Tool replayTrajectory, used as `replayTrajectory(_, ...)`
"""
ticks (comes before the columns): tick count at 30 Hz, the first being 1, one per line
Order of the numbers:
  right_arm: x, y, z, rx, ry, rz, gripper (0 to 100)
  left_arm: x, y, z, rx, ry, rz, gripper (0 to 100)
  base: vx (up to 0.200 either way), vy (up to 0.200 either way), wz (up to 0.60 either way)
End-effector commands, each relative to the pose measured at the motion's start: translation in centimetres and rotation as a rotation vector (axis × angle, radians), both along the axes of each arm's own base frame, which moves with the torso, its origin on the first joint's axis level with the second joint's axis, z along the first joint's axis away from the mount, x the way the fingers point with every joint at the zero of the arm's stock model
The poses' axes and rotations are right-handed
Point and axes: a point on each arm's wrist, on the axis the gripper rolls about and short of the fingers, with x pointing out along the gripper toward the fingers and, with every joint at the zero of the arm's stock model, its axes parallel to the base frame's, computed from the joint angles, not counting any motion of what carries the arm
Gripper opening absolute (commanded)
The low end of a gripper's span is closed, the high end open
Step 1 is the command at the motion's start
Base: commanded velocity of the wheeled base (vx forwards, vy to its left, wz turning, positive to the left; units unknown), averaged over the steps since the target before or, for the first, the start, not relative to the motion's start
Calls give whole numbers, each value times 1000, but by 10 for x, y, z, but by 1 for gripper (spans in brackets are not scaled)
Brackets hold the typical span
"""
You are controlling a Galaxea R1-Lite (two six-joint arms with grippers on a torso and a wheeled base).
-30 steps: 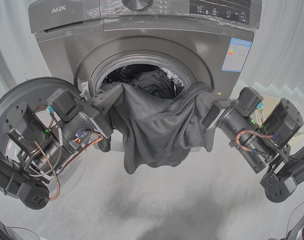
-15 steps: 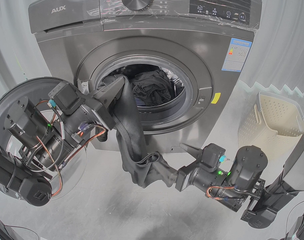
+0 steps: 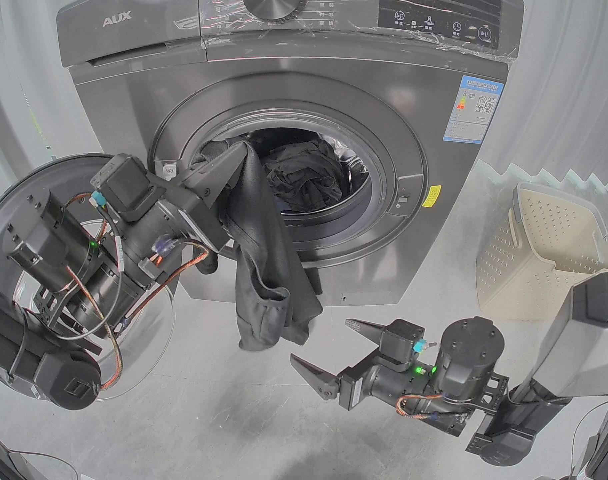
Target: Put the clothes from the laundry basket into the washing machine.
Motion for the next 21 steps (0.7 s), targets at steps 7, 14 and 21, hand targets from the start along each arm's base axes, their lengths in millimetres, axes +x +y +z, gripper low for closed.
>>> replayTrajectory(7,45,30,-21,10,-41,-34,100,-4,2,5,-5,-18,-6,0,0,0,0)
replayTrajectory(14,62,45,-24,30,-77,-38,100,-6,-1,6,-8,-21,-15,0,0,0,0)
replayTrajectory(21,91,51,-35,40,-90,-81,100,-13,-6,8,-14,-25,-45,0,0,0,0)
